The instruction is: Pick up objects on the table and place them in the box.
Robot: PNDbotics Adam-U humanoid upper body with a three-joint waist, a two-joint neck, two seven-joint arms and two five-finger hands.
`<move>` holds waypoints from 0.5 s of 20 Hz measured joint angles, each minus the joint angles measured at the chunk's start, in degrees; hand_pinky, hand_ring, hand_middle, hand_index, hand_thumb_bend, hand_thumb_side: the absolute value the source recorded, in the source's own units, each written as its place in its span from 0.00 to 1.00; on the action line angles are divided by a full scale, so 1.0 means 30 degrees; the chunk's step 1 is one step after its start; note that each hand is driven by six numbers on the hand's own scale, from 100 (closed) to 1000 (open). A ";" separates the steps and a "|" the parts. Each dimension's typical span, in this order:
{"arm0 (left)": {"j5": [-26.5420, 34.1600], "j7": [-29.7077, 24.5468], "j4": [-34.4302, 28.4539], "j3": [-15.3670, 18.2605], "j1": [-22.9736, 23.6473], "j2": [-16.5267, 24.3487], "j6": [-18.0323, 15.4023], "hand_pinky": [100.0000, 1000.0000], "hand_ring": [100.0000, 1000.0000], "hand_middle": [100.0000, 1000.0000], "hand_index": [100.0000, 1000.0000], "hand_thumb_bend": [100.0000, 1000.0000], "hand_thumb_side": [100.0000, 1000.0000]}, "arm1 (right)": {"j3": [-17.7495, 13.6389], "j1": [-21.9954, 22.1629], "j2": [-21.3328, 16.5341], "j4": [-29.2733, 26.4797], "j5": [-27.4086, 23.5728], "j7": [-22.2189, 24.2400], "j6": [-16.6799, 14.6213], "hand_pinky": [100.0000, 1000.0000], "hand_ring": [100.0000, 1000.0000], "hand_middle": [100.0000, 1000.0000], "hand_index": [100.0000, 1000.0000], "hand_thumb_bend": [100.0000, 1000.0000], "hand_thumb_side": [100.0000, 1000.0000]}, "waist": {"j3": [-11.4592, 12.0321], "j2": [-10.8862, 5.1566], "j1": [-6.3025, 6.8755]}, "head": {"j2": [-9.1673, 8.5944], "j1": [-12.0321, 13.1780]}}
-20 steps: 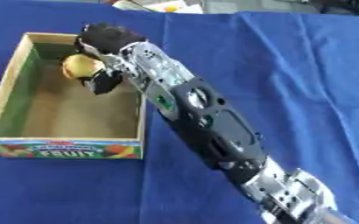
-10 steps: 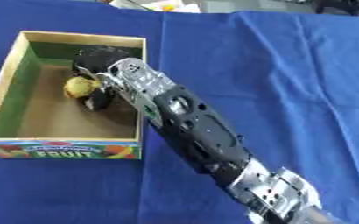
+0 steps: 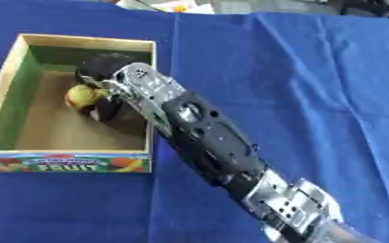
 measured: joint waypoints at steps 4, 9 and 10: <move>0.0000 0.0010 0.0000 0.0000 0.0045 0.0000 0.0062 0.63 0.88 0.89 0.93 0.00 1.00 | -0.0043 -0.0256 -0.0225 -0.0001 0.0063 0.0976 -0.0570 0.79 0.83 0.84 1.00 0.05 0.66 | 0.0002 -0.0003 -0.0001 | -0.0001 -0.0077; 0.0000 0.0060 0.0000 0.0000 0.0148 0.0000 0.0116 0.63 0.88 0.89 0.93 0.00 1.00 | -0.0466 -0.0718 -0.0668 -0.0349 -0.0132 0.2062 -0.1370 0.79 0.83 0.84 1.00 0.16 0.75 | -0.0025 -0.0016 -0.0004 | -0.0006 -0.0101; 0.0000 0.0061 0.0000 0.0000 0.0148 0.0000 0.0117 0.63 0.88 0.89 0.93 0.00 1.00 | -0.0603 -0.0770 -0.0778 -0.0574 -0.0257 0.2191 -0.1409 0.79 0.83 0.84 1.00 0.16 0.75 | -0.0030 -0.0028 -0.0004 | -0.0008 -0.0118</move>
